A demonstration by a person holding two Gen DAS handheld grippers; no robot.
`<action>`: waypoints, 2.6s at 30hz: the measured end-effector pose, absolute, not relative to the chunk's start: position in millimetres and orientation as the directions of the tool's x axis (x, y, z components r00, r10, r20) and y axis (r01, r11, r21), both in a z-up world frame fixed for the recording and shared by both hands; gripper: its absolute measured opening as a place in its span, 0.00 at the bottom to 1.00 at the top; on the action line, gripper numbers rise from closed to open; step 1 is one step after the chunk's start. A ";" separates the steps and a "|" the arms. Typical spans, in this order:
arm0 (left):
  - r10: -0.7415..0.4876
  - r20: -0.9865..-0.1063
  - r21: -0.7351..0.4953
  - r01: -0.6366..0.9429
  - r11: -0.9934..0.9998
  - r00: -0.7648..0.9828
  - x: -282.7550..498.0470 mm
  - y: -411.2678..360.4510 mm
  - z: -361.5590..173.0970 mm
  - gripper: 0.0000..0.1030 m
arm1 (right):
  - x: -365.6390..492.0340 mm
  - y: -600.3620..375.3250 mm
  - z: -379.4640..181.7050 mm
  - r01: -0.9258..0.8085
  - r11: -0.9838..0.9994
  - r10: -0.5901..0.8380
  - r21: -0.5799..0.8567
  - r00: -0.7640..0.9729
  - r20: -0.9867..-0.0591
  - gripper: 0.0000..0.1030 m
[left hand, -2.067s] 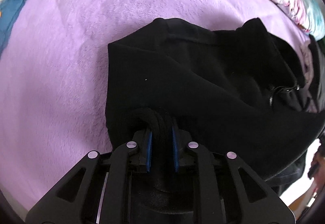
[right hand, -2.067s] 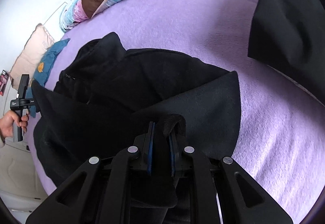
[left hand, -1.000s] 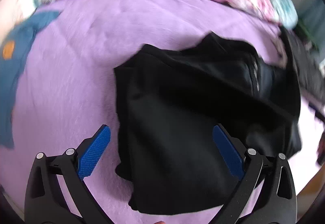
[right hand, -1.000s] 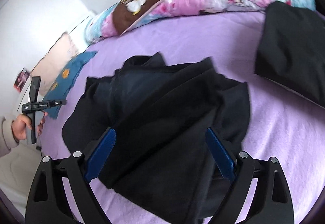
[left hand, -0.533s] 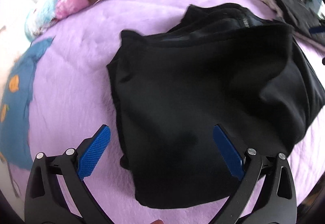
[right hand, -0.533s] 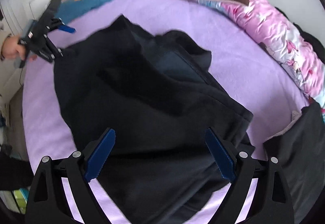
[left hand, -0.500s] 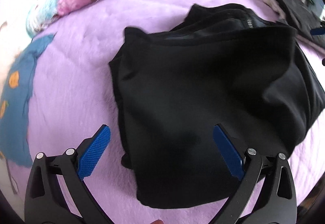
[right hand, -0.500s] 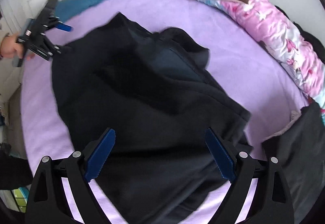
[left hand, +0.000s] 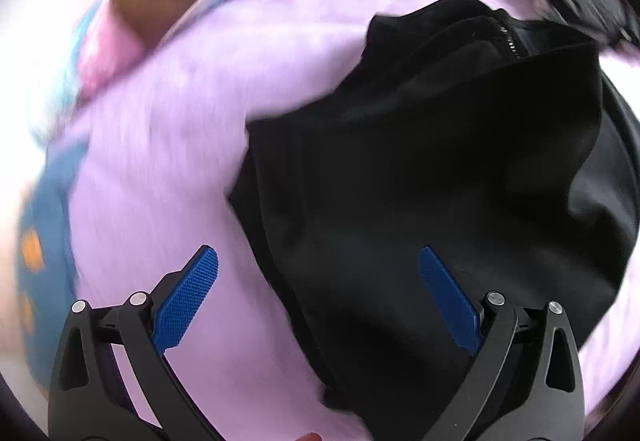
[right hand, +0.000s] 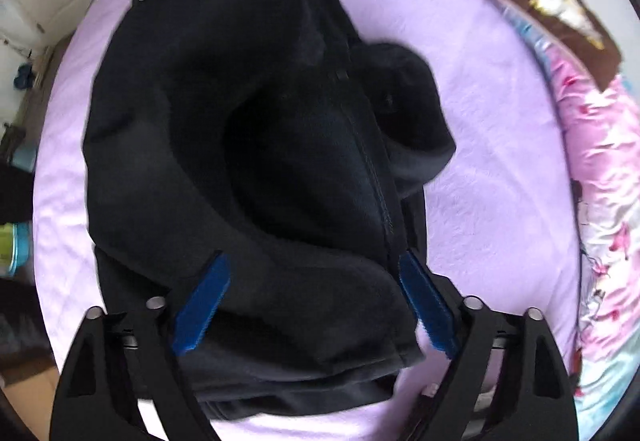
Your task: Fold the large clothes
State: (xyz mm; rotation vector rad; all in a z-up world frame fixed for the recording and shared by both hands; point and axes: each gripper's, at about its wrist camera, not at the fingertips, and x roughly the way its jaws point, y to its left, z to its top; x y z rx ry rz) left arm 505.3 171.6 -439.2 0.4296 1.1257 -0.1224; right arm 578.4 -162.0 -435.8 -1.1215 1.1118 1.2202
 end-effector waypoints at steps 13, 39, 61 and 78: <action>-0.033 -0.957 0.171 0.650 0.741 0.289 539.0 160.3 -462.1 0.94 | 556.1 -117.8 -445.0 -0.976 -0.176 0.095 0.125 -0.143 -0.985 0.66; 0.057 -0.953 0.136 0.252 0.958 0.296 524.1 201.0 -467.9 0.94 | 563.2 -142.1 -488.0 -0.974 0.208 0.032 -0.094 0.103 -0.994 0.67; -0.192 -0.946 -0.222 -0.088 0.971 0.262 401.7 216.6 -476.7 0.94 | 408.6 -360.1 -499.9 -0.398 0.834 0.429 0.382 0.031 -0.903 0.61; -0.245 -0.951 -0.260 -0.058 0.964 0.190 412.1 191.7 -491.6 0.31 | 425.8 -344.2 -494.3 -0.448 0.771 0.490 0.452 -0.035 -0.871 0.12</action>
